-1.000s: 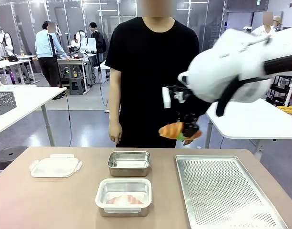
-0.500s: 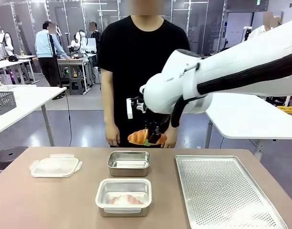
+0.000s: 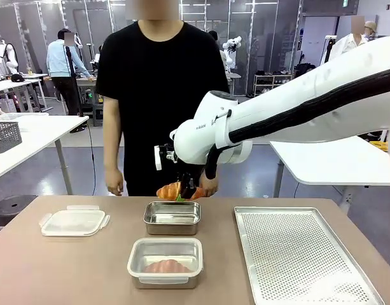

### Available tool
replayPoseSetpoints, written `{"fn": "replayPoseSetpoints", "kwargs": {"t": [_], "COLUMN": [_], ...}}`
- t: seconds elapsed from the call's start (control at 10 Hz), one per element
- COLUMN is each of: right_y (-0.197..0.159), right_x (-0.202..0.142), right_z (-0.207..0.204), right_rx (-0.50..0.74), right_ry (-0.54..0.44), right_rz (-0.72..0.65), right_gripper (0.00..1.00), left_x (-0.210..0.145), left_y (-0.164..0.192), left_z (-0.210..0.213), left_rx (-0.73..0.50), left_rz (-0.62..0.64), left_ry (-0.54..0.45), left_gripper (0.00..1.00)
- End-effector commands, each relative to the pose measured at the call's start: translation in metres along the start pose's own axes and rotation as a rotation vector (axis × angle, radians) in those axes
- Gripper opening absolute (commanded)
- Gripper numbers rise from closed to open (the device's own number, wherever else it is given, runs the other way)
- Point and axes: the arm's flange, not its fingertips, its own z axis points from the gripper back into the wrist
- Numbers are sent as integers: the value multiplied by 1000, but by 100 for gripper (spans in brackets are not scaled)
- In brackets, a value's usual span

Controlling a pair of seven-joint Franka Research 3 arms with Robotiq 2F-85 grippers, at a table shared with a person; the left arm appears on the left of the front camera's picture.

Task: Place the bread into the airtight container.
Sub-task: Pick up a Butter Roll and place it into an empty Airtight Container.

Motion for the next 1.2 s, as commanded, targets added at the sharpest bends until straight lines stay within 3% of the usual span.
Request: {"fn": "replayPoseSetpoints", "kwargs": {"t": [0.0,0.4,1.1], "right_y": [-10,-18,-15], "right_x": [13,6,2], "right_z": [-13,-46,-77], "right_rx": [-11,19,61], "right_ry": [-4,54,58], "right_rz": [-29,-110,-172], "right_gripper": [52,52,54], "left_x": [-3,-3,-3], "left_y": [-5,-5,-5], "left_z": [9,9,9], "left_rx": [-1,-1,-1], "left_rz": [-2,-2,-2], "left_ry": [-22,-22,-22], "left_gripper": [100,100,100]}}
